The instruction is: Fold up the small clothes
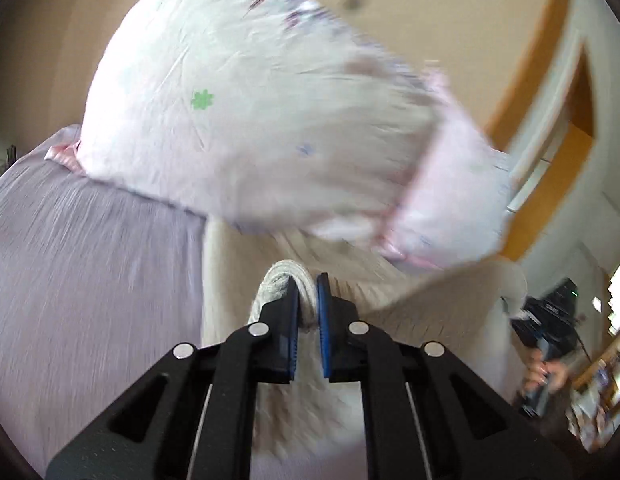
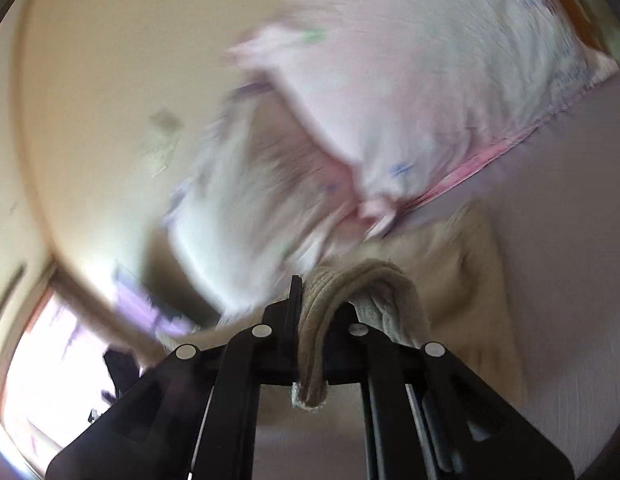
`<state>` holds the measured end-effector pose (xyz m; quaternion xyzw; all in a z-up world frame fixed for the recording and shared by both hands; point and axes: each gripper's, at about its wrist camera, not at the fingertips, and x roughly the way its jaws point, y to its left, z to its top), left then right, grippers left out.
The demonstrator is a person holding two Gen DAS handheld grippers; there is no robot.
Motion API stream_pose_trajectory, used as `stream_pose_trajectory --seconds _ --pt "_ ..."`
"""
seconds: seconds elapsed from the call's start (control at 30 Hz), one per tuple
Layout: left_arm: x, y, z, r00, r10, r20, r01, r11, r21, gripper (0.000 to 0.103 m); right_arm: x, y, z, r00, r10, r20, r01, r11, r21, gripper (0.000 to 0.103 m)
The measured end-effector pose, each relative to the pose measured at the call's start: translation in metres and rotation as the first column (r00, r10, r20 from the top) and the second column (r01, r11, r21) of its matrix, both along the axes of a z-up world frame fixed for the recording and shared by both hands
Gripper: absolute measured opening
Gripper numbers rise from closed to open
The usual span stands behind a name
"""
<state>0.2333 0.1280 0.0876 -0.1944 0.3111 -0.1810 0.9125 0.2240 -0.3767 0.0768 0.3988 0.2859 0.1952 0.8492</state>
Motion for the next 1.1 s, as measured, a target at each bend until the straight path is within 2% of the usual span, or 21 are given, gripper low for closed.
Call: stream_pose_trajectory --seconds 0.1,0.13,0.17,0.2,0.23,0.27,0.3,0.37,0.43,0.53,0.63,0.7,0.73,0.77,0.8,0.83,0.87,0.93,1.0,1.07,1.1 --pt "0.073 -0.006 -0.03 0.989 0.073 -0.125 -0.069 0.997 0.038 0.009 0.07 -0.001 -0.035 0.979 -0.102 -0.177 0.086 0.992 -0.097 0.01" --pt "0.085 -0.003 -0.037 0.982 0.081 -0.17 -0.08 0.997 0.014 0.009 0.09 0.0 -0.046 0.961 -0.124 -0.249 0.091 0.986 -0.139 0.018" --pt "0.091 0.006 -0.041 0.974 0.089 -0.206 -0.099 0.994 -0.039 0.01 0.097 -0.001 -0.051 0.949 -0.134 -0.286 0.101 0.987 -0.129 0.032" --pt "0.089 0.013 -0.04 0.975 0.09 -0.204 -0.108 0.991 -0.081 0.017 0.098 -0.004 -0.052 0.945 -0.131 -0.3 0.108 0.99 -0.091 0.044" --pt "0.082 0.024 -0.035 0.979 0.095 -0.178 -0.115 0.988 -0.104 0.022 0.097 -0.007 -0.05 0.952 -0.122 -0.282 0.112 0.992 -0.049 0.071" --pt "0.076 0.028 -0.031 0.981 0.096 -0.166 -0.113 0.989 -0.099 0.041 0.091 -0.011 -0.042 0.967 -0.127 -0.223 0.122 0.992 -0.033 0.086" --pt "0.068 0.033 -0.028 0.982 0.095 -0.16 -0.11 0.99 -0.088 0.055 0.081 -0.013 -0.033 0.976 -0.145 -0.162 0.138 0.989 -0.05 0.087" --pt "0.054 0.039 -0.028 0.981 0.073 -0.18 -0.089 0.992 -0.084 0.064 0.064 -0.014 -0.019 0.988 -0.145 -0.055 0.139 0.986 -0.097 0.087" --pt "0.044 0.039 -0.036 0.973 0.043 -0.226 -0.063 0.995 -0.081 0.068 0.051 -0.014 -0.018 0.991 -0.131 0.011 0.131 0.984 -0.117 0.087" --pt "0.045 0.033 -0.051 0.957 0.019 -0.291 -0.04 0.997 -0.064 0.069 0.046 -0.015 -0.028 0.991 -0.131 0.023 0.133 0.984 -0.117 0.087" --pt "0.051 0.022 -0.065 0.942 0.024 -0.336 -0.039 0.999 -0.037 0.068 0.051 -0.018 -0.044 0.993 -0.113 -0.031 0.109 0.99 -0.091 0.087" --pt "0.056 0.016 -0.076 0.931 0.03 -0.364 -0.042 0.999 -0.026 0.067 0.05 -0.017 -0.046 0.994 -0.104 -0.024 0.102 0.991 -0.088 0.087" --pt "0.055 0.014 -0.075 0.939 0.046 -0.34 -0.055 0.998 -0.018 0.066 0.05 -0.015 -0.043 0.995 -0.104 -0.004 0.103 0.99 -0.095 0.087" --pt "0.057 0.012 -0.077 0.937 0.046 -0.345 -0.056 0.998 -0.019 0.06 0.05 -0.015 -0.04 0.995 -0.104 0.01 0.105 0.99 -0.094 0.087" --pt "0.058 0.012 -0.077 0.938 0.056 -0.342 -0.068 0.997 -0.024 0.041 0.046 -0.015 -0.039 0.995 -0.101 0.019 0.102 0.991 -0.088 0.087" --pt "0.061 0.012 -0.081 0.93 0.045 -0.366 -0.072 0.996 -0.062 0.027 0.045 -0.016 -0.039 0.995 -0.097 0.026 0.098 0.993 -0.072 0.087" --pt "0.062 0.018 -0.089 0.917 0.017 -0.399 -0.095 0.98 -0.175 0.017 0.044 -0.018 -0.04 0.995 -0.093 0.027 0.094 0.994 -0.059 0.087" --pt "0.064 0.023 -0.091 0.913 -0.004 -0.407 -0.121 0.952 -0.282 0.015 0.044 -0.02 -0.04 0.996 -0.09 0.024 0.091 0.995 -0.043 0.087" --pt "0.058 0.025 -0.077 0.932 -0.06 -0.357 -0.103 0.902 -0.42 0.014 0.042 -0.025 -0.038 0.995 -0.095 0.025 0.095 0.995 -0.027 0.087" --pt "0.053 0.009 -0.048 0.95 -0.112 -0.291 -0.051 0.863 -0.502 0.014 0.038 -0.033 -0.033 0.993 -0.108 0.043 0.108 0.994 -0.004 0.087" --pt "0.052 -0.004 -0.033 0.957 -0.138 -0.256 -0.014 0.857 -0.514 0.014 0.036 -0.037 -0.031 0.992 -0.117 0.05 0.117 0.993 0.004 0.087"
